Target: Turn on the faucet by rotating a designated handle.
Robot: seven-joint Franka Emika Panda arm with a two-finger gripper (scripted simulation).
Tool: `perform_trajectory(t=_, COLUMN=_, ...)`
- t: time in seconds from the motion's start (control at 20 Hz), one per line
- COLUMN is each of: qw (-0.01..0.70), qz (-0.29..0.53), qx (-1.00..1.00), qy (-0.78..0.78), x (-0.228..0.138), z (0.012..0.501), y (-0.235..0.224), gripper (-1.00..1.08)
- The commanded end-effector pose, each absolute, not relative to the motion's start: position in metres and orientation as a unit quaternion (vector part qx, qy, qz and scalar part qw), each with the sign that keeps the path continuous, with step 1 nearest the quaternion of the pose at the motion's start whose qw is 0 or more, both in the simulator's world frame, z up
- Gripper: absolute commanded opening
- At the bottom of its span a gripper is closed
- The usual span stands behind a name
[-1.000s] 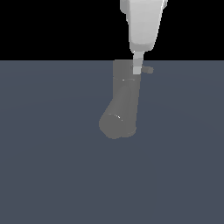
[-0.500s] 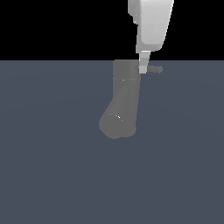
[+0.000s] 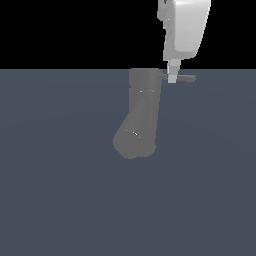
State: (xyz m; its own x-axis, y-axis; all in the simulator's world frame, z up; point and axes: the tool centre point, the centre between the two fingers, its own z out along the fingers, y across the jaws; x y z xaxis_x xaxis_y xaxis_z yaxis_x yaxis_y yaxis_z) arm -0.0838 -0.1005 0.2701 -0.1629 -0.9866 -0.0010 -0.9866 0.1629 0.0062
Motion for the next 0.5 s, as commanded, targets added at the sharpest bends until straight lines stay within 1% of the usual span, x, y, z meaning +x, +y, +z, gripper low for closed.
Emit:
perform_trajectory(t=0.0, qw=0.000, qz=0.001, qx=0.635, qy=-0.772, x=-0.080, z=0.270, y=-0.122, gripper=-1.00)
perform_trajectory(t=0.45, qw=0.000, qz=0.000, qx=0.632, qy=-0.775, x=-0.069, z=0.270, y=-0.142, gripper=-1.00)
